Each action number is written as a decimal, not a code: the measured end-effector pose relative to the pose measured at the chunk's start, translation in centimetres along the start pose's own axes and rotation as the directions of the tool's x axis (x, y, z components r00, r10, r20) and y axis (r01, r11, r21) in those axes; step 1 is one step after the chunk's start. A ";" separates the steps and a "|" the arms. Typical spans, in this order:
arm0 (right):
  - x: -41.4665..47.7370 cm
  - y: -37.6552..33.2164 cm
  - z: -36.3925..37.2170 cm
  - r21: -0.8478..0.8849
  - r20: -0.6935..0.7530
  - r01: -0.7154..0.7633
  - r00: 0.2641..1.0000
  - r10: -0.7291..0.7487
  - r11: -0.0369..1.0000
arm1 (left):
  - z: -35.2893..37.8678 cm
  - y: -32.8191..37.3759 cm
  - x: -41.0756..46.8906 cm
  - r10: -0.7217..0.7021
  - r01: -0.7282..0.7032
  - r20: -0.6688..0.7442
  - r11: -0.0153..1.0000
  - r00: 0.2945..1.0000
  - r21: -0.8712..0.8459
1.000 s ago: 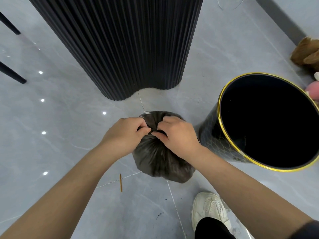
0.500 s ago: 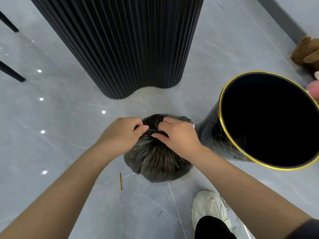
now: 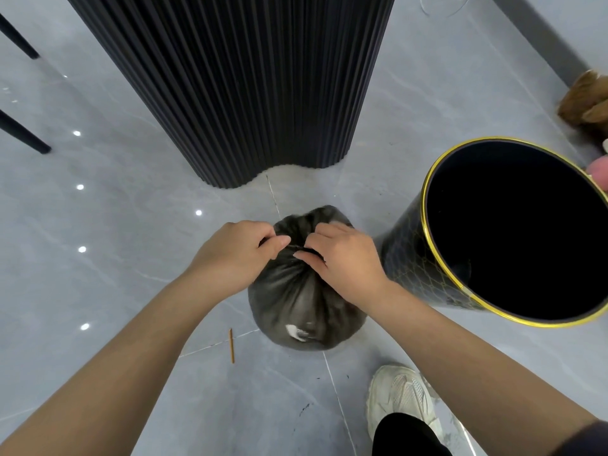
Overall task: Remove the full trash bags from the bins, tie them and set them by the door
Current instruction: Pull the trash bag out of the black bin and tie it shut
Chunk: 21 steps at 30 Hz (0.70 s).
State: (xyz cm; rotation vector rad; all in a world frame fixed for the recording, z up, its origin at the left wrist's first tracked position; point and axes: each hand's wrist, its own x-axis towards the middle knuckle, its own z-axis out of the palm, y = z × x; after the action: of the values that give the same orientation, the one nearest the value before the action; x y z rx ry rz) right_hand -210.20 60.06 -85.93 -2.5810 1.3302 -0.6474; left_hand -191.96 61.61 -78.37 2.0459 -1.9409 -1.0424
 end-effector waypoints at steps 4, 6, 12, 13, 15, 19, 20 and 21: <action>0.1 0.0 -0.3 0.013 0.025 -0.001 1.000 0.001 1.000 | 0.1 0.0 -0.1 -0.004 0.004 -0.007 1.000 1.000 0.012; 0.2 -0.3 -0.5 0.037 0.055 -0.072 0.996 0.070 0.997 | 0.1 0.1 -0.1 -0.008 0.008 -0.022 1.000 1.000 0.026; 0.1 -0.5 -0.4 0.025 0.078 -0.057 0.995 0.055 0.998 | 0.1 -0.2 -0.1 0.002 -0.002 -0.021 1.000 1.000 0.021; 0.2 -0.5 -0.4 0.038 0.064 -0.043 0.997 0.040 0.998 | 0.0 -0.2 -0.1 0.006 -0.006 -0.017 1.000 1.000 0.020; 0.2 -0.4 -0.3 0.114 0.058 -0.038 0.998 0.032 0.993 | -0.2 -0.1 -0.2 0.018 -0.018 -0.003 0.999 1.000 0.027; 0.3 -0.1 -0.2 0.206 0.113 -0.076 0.992 0.054 0.976 | -0.6 -0.4 -0.2 0.043 -0.044 0.039 0.998 0.998 0.042; 0.4 0.0 -0.3 0.195 0.123 -0.074 0.991 0.051 0.978 | -0.6 -0.5 -0.2 0.042 -0.044 0.043 0.998 0.998 0.044; 0.4 0.0 -0.3 0.190 0.135 -0.072 0.990 0.047 0.979 | -0.6 -0.5 -0.2 0.036 -0.038 0.042 0.998 0.998 0.043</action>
State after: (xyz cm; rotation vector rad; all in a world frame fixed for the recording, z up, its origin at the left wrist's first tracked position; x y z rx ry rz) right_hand -210.13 59.78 -85.50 -2.3748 1.2328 -0.5587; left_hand -191.18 61.70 -78.15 2.0185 -2.0311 -1.0516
